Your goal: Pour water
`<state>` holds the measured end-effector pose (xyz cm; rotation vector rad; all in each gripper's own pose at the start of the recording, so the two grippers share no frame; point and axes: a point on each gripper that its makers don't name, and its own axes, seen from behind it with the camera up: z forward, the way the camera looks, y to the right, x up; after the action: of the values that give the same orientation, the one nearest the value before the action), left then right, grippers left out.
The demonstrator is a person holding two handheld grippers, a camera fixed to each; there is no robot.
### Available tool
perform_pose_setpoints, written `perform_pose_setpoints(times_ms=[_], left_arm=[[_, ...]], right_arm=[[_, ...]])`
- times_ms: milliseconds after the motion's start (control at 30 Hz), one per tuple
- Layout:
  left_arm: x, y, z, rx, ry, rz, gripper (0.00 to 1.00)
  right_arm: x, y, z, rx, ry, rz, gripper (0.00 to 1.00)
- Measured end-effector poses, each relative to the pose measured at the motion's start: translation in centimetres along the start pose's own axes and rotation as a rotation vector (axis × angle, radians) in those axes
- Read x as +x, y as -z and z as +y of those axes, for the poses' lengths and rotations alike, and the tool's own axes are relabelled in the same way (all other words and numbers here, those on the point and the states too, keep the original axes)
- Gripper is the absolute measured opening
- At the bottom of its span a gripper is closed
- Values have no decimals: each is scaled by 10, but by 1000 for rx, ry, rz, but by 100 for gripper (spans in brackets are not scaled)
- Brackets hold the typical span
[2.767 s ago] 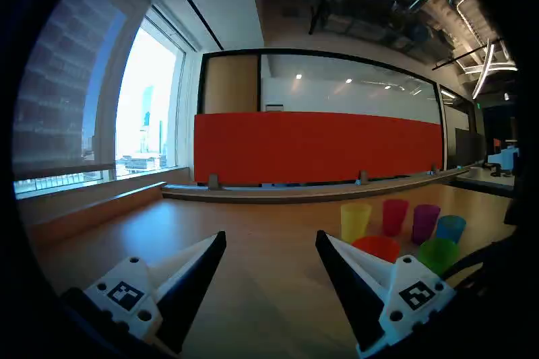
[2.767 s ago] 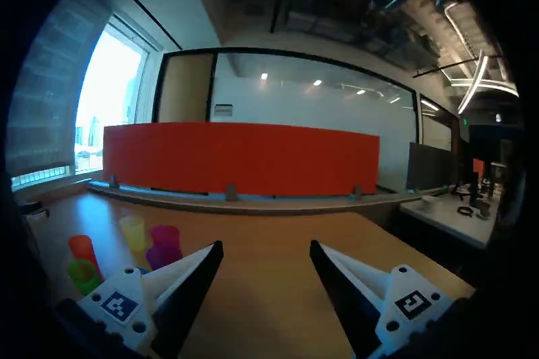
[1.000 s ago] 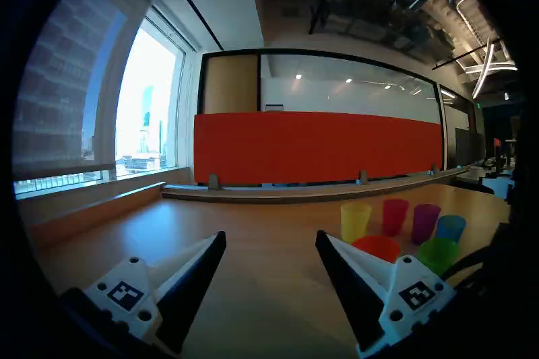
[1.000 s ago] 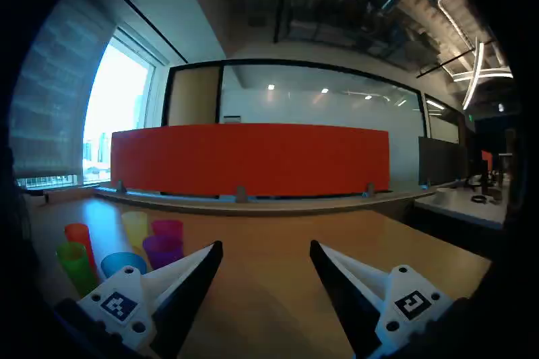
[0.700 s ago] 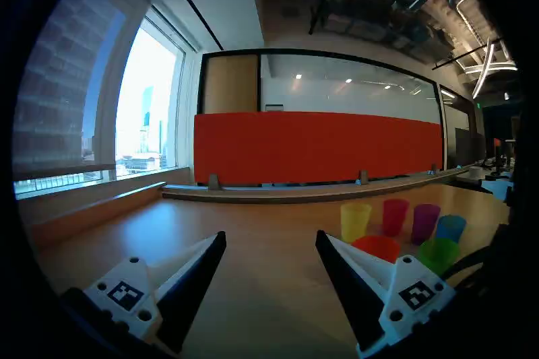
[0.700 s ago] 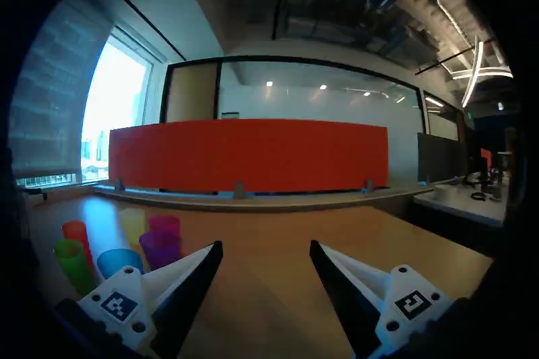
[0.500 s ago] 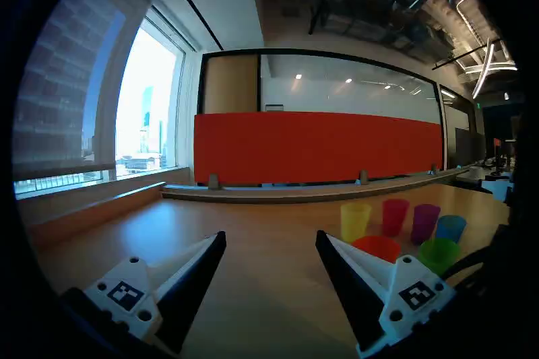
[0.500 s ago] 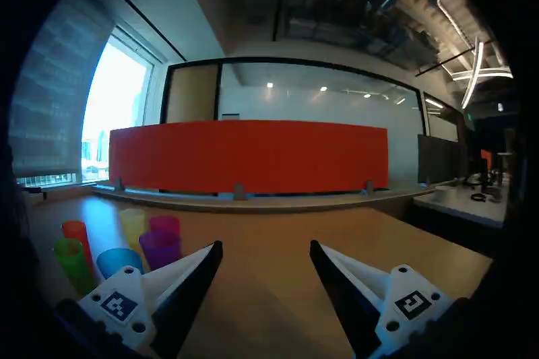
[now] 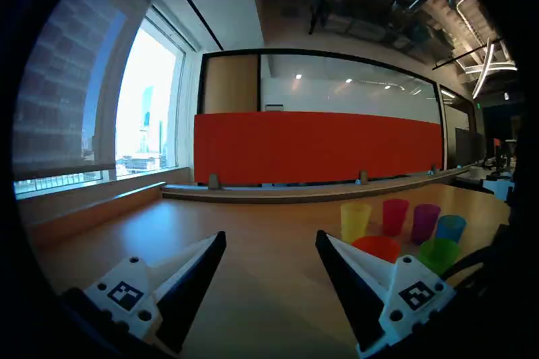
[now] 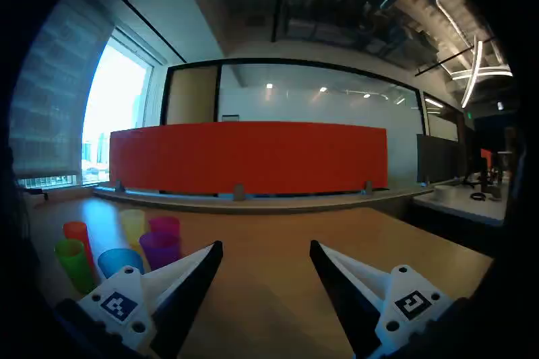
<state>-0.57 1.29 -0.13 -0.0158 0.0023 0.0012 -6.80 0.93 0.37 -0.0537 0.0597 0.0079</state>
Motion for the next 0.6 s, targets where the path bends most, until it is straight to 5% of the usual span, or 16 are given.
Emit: perform_pose_setpoints(times_ms=[600], left_arm=[[1,0,0,0,0,0,99]], right_arm=[[-2,0,1,1,-1,-2,100]])
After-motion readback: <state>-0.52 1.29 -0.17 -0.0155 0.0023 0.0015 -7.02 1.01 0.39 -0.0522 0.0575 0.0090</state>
